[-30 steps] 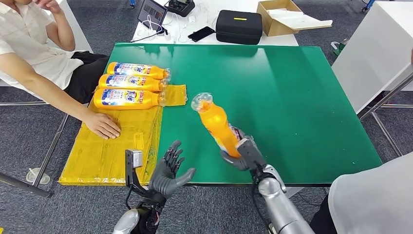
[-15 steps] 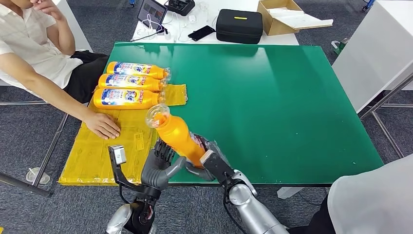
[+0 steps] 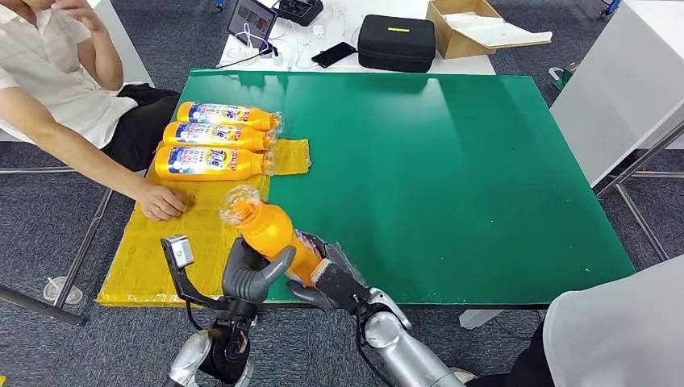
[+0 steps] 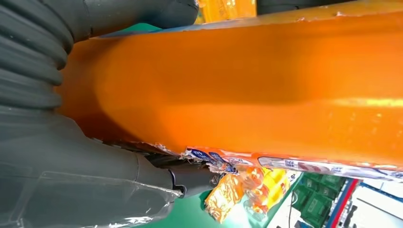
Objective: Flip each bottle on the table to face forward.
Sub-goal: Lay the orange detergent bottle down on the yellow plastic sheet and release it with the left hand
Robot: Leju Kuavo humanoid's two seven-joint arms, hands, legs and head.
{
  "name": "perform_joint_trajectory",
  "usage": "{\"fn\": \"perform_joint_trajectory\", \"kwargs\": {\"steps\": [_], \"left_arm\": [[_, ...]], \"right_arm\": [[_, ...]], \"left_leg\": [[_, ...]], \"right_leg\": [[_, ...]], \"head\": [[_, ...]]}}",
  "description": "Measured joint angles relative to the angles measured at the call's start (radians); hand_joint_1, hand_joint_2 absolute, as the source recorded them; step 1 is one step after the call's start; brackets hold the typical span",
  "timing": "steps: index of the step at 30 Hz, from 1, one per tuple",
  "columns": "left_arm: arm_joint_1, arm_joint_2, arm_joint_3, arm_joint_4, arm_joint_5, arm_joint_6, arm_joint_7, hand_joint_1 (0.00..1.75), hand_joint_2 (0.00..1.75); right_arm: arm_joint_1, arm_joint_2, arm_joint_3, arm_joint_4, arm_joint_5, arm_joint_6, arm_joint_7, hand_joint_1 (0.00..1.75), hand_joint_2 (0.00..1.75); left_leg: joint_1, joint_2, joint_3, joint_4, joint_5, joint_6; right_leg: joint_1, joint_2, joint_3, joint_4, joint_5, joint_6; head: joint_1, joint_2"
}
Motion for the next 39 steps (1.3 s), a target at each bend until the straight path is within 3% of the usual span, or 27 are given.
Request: {"fn": "perform_joint_trajectory", "kwargs": {"steps": [1, 5, 12, 13, 16, 17, 25, 32, 33, 36, 37, 38, 39], "left_arm": [[0.000, -0.001, 0.006, 0.000, 0.014, -0.007, 0.011, 0.01, 1.75], [-0.001, -0.004, 0.033, 0.000, 0.034, -0.039, 0.043, 0.49, 1.75], [-0.007, -0.006, 0.042, 0.000, -0.038, -0.029, 0.027, 0.49, 1.75], [-0.008, -0.007, 0.044, 0.000, -0.039, -0.029, 0.027, 0.73, 1.75], [-0.009, -0.008, 0.046, 0.000, -0.039, -0.028, 0.026, 1.67, 1.75], [-0.009, -0.008, 0.046, 0.000, -0.041, -0.027, 0.026, 1.75, 1.75], [-0.012, -0.016, 0.045, 0.000, -0.135, 0.006, -0.016, 1.75, 1.75], [-0.014, -0.021, 0.059, -0.002, -0.074, -0.054, 0.018, 1.75, 1.75], [-0.015, -0.021, 0.060, -0.003, -0.072, -0.057, 0.021, 1.75, 1.75], [-0.017, -0.021, 0.062, -0.005, -0.070, -0.063, 0.033, 1.75, 1.75], [-0.018, -0.021, 0.063, -0.005, -0.069, -0.064, 0.037, 1.75, 1.75], [-0.019, -0.021, 0.064, -0.005, -0.067, -0.065, 0.040, 1.75, 1.75], [-0.019, -0.021, 0.065, -0.005, -0.065, -0.065, 0.042, 1.75, 1.75]], "right_arm": [[-0.002, 0.000, 0.008, 0.000, 0.008, -0.005, 0.013, 1.75, 1.75], [-0.014, -0.007, 0.030, 0.000, 0.023, -0.027, 0.053, 1.75, 1.75], [-0.030, -0.020, 0.031, 0.000, 0.019, -0.041, 0.067, 1.75, 1.75], [-0.031, -0.020, 0.031, 0.000, 0.019, -0.041, 0.067, 1.75, 1.75], [-0.034, -0.022, 0.031, 0.000, 0.019, -0.041, 0.067, 1.75, 1.75], [-0.034, -0.022, 0.031, 0.000, 0.019, -0.041, 0.067, 1.75, 1.75], [-0.035, -0.031, 0.028, -0.016, -0.010, -0.022, 0.092, 1.75, 1.75], [-0.027, -0.047, 0.014, -0.054, -0.026, -0.010, 0.094, 1.75, 1.75], [-0.026, -0.048, 0.013, -0.059, -0.026, -0.009, 0.094, 1.61, 1.75], [-0.025, -0.051, 0.011, -0.070, -0.025, -0.009, 0.095, 0.36, 1.75], [-0.024, -0.052, 0.010, -0.072, -0.024, -0.010, 0.095, 0.06, 1.75], [-0.024, -0.052, 0.009, -0.074, -0.022, -0.013, 0.096, 0.00, 1.75], [-0.024, -0.052, 0.006, -0.076, -0.020, -0.019, 0.098, 0.00, 1.31]], "left_leg": [[0.000, 0.000, 0.000, 0.000, 0.000, 0.000], [0.000, 0.000, 0.000, 0.000, 0.000, 0.000], [0.000, 0.000, 0.000, 0.000, 0.000, 0.000], [0.000, 0.000, 0.000, 0.000, 0.000, 0.000], [0.000, 0.000, 0.000, 0.000, 0.000, 0.000], [0.000, 0.000, 0.000, 0.000, 0.000, 0.000], [0.000, 0.000, 0.000, 0.000, 0.000, 0.000], [0.000, 0.000, 0.000, 0.000, 0.000, 0.000], [0.000, 0.000, 0.000, 0.000, 0.000, 0.000], [0.000, 0.000, 0.000, 0.000, 0.000, 0.000], [0.000, 0.000, 0.000, 0.000, 0.000, 0.000], [0.000, 0.000, 0.000, 0.000, 0.000, 0.000], [0.000, 0.000, 0.000, 0.000, 0.000, 0.000]], "right_leg": [[0.000, 0.000, 0.000, 0.000, 0.000, 0.000], [0.000, 0.000, 0.000, 0.000, 0.000, 0.000], [0.000, 0.000, 0.000, 0.000, 0.000, 0.000], [0.000, 0.000, 0.000, 0.000, 0.000, 0.000], [0.000, 0.000, -0.001, 0.000, 0.000, 0.000], [0.000, 0.000, -0.001, 0.000, 0.000, 0.000], [0.000, 0.000, -0.001, 0.000, 0.000, 0.000], [0.000, 0.000, -0.001, 0.000, 0.000, 0.000], [0.000, 0.000, -0.001, 0.000, 0.000, 0.000], [0.000, 0.000, -0.001, 0.000, 0.000, 0.000], [0.000, 0.000, -0.001, 0.000, 0.000, 0.000], [0.000, 0.000, -0.001, 0.000, 0.000, 0.000], [0.000, 0.000, -0.001, 0.000, 0.000, 0.000]], "head": [[0.000, 0.000], [0.000, 0.000], [0.000, 0.000], [0.000, 0.000], [0.000, 0.000], [0.000, 0.000], [0.000, 0.000], [0.000, 0.000], [0.000, 0.000], [0.000, 0.000], [0.000, 0.000], [0.000, 0.000], [0.000, 0.000]]}}
